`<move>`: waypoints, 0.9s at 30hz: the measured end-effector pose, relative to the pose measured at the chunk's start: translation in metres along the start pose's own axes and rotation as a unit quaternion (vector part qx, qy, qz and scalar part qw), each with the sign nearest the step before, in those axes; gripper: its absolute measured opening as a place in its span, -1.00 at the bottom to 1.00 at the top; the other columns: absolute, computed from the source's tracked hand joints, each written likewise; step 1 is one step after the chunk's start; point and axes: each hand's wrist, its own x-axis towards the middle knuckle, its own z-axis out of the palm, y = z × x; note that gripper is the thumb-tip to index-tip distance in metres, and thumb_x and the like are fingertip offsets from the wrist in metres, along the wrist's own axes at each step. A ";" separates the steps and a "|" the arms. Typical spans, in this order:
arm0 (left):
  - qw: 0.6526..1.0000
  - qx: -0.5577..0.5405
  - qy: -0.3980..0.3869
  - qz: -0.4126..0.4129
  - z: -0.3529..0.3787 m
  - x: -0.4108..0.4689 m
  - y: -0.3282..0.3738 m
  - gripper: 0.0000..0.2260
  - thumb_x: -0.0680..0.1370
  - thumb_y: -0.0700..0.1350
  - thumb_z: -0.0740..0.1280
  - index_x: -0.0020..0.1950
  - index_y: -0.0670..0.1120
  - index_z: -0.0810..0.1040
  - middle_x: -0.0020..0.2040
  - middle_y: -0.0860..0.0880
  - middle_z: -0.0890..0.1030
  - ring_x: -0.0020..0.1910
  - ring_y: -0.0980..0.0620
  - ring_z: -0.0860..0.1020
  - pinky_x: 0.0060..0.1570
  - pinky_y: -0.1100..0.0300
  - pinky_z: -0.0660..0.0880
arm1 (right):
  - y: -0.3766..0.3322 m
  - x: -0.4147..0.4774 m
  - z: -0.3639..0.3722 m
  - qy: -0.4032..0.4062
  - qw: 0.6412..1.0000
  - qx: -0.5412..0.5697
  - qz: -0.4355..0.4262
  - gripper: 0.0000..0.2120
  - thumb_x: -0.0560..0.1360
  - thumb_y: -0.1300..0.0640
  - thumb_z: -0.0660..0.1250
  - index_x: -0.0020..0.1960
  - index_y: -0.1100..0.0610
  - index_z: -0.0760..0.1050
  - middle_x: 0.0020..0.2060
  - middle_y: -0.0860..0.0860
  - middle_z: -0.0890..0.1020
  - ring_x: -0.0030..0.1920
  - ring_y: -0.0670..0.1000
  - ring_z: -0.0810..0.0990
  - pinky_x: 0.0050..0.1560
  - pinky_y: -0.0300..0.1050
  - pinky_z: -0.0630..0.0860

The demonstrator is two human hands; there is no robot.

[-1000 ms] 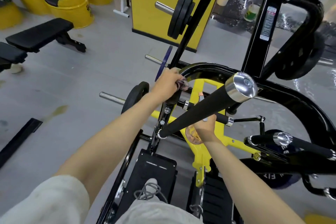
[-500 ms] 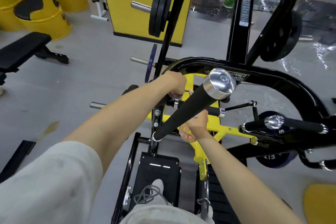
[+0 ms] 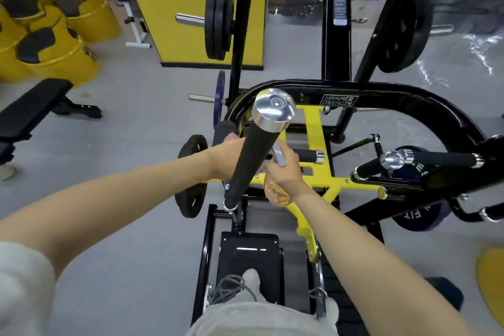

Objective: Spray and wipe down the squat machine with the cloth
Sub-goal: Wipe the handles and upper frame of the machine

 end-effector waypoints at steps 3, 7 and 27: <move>0.994 -0.057 -0.043 -0.078 0.015 -0.007 -0.002 -0.71 0.60 -0.04 0.10 0.09 -0.23 0.45 0.11 -0.18 0.52 0.04 0.00 0.41 0.20 0.27 0.27 | -0.001 -0.002 -0.004 -0.026 0.999 -0.023 0.016 -0.35 0.40 0.36 0.26 0.46 0.03 0.31 -0.08 -0.03 0.58 -0.21 -0.19 0.51 -0.20 -0.26 0.44; 0.998 0.056 -0.014 0.021 -0.008 -0.035 -0.001 -0.69 0.60 -0.28 0.20 0.34 -0.28 0.41 0.30 0.03 0.38 0.11 0.15 0.48 -0.09 0.68 0.22 | 0.002 0.001 -0.006 -0.050 0.998 -0.018 0.013 -0.30 0.39 0.34 0.28 0.47 -0.05 0.28 0.17 -0.05 0.59 0.12 -0.12 0.57 0.07 -0.11 0.56; 0.828 -0.468 0.167 -0.259 -0.037 0.009 -0.040 -0.77 0.56 -0.38 0.22 0.20 -0.34 0.52 0.14 -0.30 0.55 0.18 -0.25 0.49 0.19 0.02 0.41 | 0.023 -0.003 0.002 0.004 0.997 -0.034 -0.067 -0.76 0.47 0.30 0.33 0.02 0.07 0.35 -0.39 -0.24 0.54 -0.41 -0.11 0.39 -0.39 -0.25 0.31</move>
